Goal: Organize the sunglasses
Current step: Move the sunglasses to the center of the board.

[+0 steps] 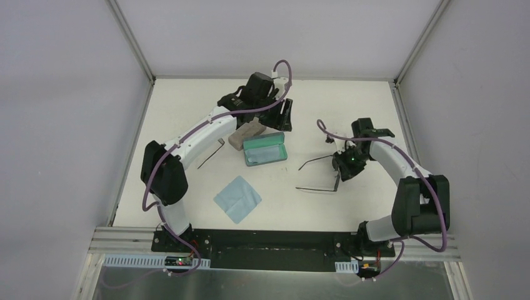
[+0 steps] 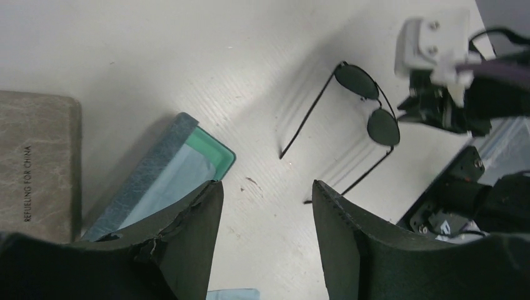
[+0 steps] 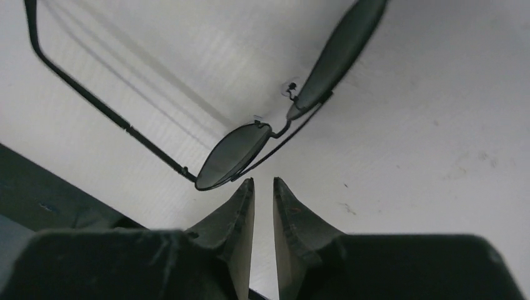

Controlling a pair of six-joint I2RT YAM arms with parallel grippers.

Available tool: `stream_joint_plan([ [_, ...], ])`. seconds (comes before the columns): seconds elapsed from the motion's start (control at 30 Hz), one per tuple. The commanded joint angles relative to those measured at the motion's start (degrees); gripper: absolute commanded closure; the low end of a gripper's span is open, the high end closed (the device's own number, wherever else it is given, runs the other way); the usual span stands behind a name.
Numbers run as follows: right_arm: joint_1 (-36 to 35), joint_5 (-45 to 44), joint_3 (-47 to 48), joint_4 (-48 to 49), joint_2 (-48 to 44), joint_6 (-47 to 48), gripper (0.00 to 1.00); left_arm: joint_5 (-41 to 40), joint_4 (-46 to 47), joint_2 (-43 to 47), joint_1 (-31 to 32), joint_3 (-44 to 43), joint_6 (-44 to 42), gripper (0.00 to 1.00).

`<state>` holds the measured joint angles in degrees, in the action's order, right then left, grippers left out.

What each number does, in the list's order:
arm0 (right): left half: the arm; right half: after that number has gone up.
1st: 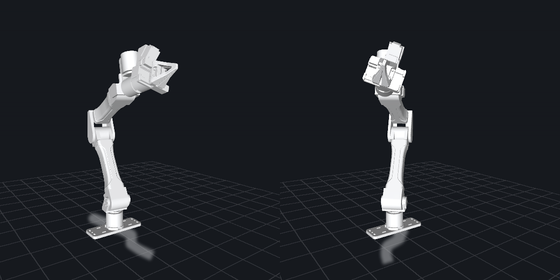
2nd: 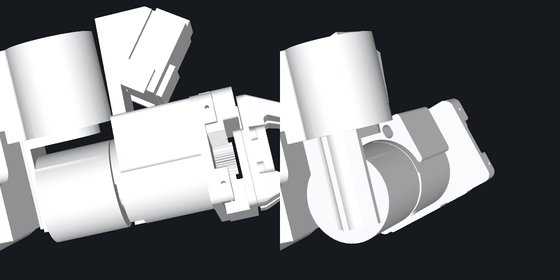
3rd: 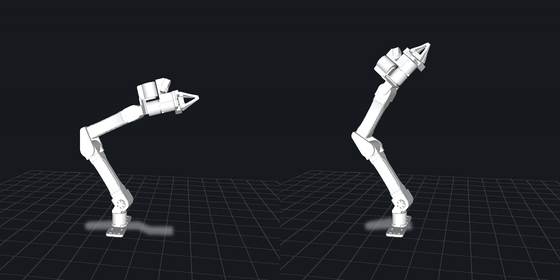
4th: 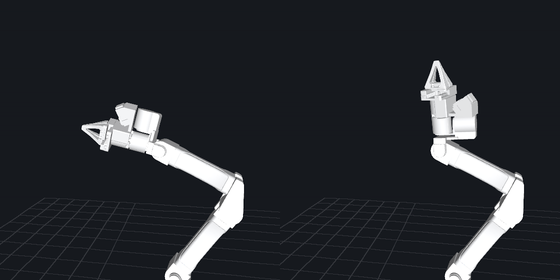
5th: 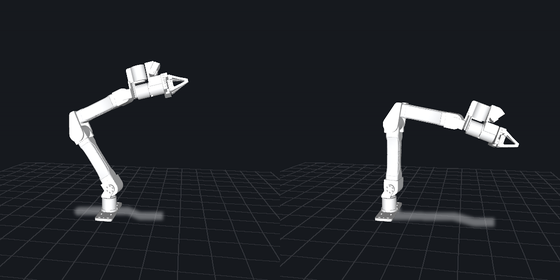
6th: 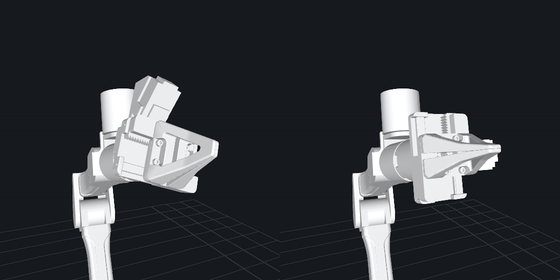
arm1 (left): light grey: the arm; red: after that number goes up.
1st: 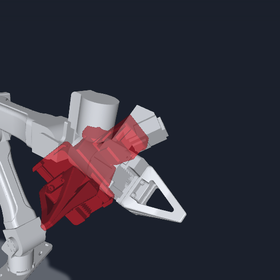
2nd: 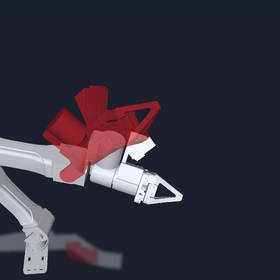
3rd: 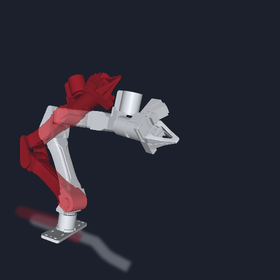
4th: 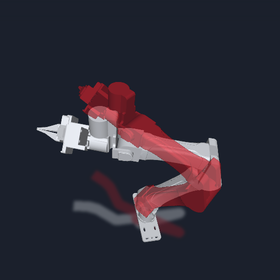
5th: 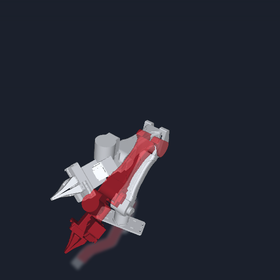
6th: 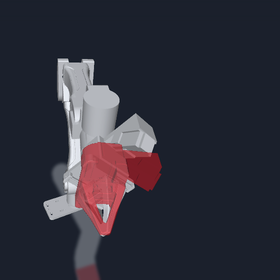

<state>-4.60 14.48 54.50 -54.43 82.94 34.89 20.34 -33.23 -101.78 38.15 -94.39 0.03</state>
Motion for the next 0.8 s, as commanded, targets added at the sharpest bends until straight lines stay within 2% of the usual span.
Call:
stream_joint_plan([
  [0.0, -6.6, 6.1, 1.5, -2.0, -2.5, 2.0, 0.79, -7.3, 3.5, -0.6, -1.0, -2.8, 4.1, 0.43],
  [0.1, -9.5, 10.6, 4.9, -3.1, 0.3, 2.1, 0.77, -8.9, 4.2, -0.3, -1.6, -2.7, 2.6, 0.43],
  [0.37, -19.3, 14.1, 18.6, -8.1, 9.9, 6.7, 0.74, -8.8, 4.5, 2.6, -6.0, -0.9, -0.2, 0.42],
  [0.53, -16.7, 16.4, 31.6, -22.6, 12.9, 22.4, 0.74, -4.6, 4.3, 4.8, -11.8, -2.0, -3.5, 0.4],
  [0.63, -14.7, 13.1, 31.7, -24.0, 10.0, 34.6, 0.74, -3.3, 3.4, 6.3, -16.4, -1.3, -4.4, 0.39],
  [0.77, -14.9, 8.3, 26.8, -21.1, 6.2, 49.7, 0.76, -1.9, 2.7, 8.5, -21.0, 1.4, -4.6, 0.38],
])
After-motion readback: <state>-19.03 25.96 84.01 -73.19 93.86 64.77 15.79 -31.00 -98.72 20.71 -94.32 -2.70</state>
